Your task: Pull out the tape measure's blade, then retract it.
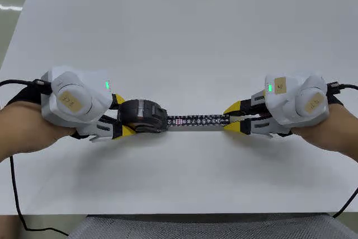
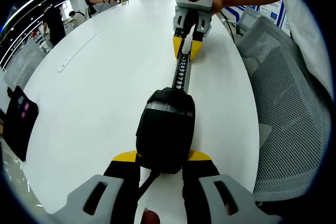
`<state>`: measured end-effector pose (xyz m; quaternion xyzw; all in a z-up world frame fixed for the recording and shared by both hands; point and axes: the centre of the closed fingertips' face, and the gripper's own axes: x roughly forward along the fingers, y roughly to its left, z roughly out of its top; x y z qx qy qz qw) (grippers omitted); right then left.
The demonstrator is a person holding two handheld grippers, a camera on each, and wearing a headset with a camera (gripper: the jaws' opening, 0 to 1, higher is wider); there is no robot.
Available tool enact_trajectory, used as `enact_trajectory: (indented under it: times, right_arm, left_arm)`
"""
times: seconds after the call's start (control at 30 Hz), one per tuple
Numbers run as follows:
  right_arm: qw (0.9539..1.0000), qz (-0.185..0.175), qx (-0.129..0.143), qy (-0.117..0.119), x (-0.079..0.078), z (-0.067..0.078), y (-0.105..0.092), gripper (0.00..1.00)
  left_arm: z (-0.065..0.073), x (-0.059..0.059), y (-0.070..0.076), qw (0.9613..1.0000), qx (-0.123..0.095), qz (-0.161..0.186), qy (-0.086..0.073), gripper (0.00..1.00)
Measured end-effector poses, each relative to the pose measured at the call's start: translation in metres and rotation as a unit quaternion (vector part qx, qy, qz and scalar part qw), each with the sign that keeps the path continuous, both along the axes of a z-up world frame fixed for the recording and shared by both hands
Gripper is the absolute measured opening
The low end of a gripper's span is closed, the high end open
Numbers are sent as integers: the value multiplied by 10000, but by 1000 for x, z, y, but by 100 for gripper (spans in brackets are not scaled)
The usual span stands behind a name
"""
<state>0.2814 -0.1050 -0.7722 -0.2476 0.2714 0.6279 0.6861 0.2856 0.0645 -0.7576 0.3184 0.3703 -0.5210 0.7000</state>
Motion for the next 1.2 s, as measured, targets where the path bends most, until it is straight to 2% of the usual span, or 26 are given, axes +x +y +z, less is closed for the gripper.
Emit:
enact_trajectory:
  times: [1.2]
  right_arm:
    - [9996,-100,-264,-61,-2,3,-41,9]
  left_arm:
    - [-1,-2,-1,10000,-10,32,10,25]
